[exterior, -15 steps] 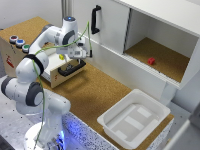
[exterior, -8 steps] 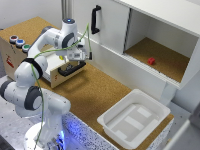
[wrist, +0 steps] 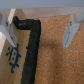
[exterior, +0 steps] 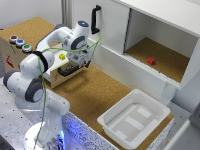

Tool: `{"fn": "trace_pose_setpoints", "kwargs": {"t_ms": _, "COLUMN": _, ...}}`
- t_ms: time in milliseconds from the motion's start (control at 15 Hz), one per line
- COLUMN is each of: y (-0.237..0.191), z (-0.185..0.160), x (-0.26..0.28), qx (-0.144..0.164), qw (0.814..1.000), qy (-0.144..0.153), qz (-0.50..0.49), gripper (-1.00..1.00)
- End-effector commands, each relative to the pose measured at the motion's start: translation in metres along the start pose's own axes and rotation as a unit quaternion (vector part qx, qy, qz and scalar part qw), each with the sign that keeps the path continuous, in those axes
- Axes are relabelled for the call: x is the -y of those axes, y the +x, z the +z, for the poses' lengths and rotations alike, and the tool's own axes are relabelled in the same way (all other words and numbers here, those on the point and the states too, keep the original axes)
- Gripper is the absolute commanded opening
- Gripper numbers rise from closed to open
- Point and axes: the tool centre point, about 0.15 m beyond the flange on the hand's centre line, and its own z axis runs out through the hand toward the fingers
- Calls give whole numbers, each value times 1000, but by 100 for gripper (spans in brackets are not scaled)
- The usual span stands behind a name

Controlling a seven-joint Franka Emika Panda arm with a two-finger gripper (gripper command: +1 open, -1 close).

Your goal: Grasp the handle of the drawer, then close it

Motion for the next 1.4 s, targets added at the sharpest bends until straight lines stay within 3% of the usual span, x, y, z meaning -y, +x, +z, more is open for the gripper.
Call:
{"fn": "trace_pose_setpoints", "kwargs": {"t_ms": 0, "y": 37, "z": 37, "x": 5, "qx": 25, "qw": 1000, "qy": 2, "qz": 14, "gripper": 100}}
{"fn": "trace_pose_setpoints", "kwargs": {"t_ms": 200, "y": 37, "z": 61, "x": 2, "qx": 42, "qw": 999, "qy": -6, "qz": -6, "gripper": 100}}
{"fn": "trace_pose_setpoints", "kwargs": {"t_ms": 467, "y": 38, "z": 90, "x": -1, "qx": 60, "qw": 997, "qy": 46, "qz": -8, "gripper": 100}}
{"fn": "trace_pose_setpoints", "kwargs": {"t_ms": 933, "y": 45, "z": 111, "x": 2, "qx": 72, "qw": 997, "qy": 27, "qz": -29, "gripper": 100}}
{"fn": "trace_pose_setpoints", "kwargs": {"t_ms": 1200, "y": 46, "z": 113, "x": 6, "qx": 53, "qw": 998, "qy": 18, "qz": -13, "gripper": 100}}
{"fn": "trace_pose_setpoints", "kwargs": {"t_ms": 1267, "y": 46, "z": 113, "x": 7, "qx": 38, "qw": 999, "qy": 7, "qz": -2, "gripper": -100}}
{"fn": "trace_pose_setpoints", "kwargs": {"t_ms": 1333, "y": 46, "z": 115, "x": 8, "qx": 26, "qw": 1000, "qy": 3, "qz": 3, "gripper": -100}}
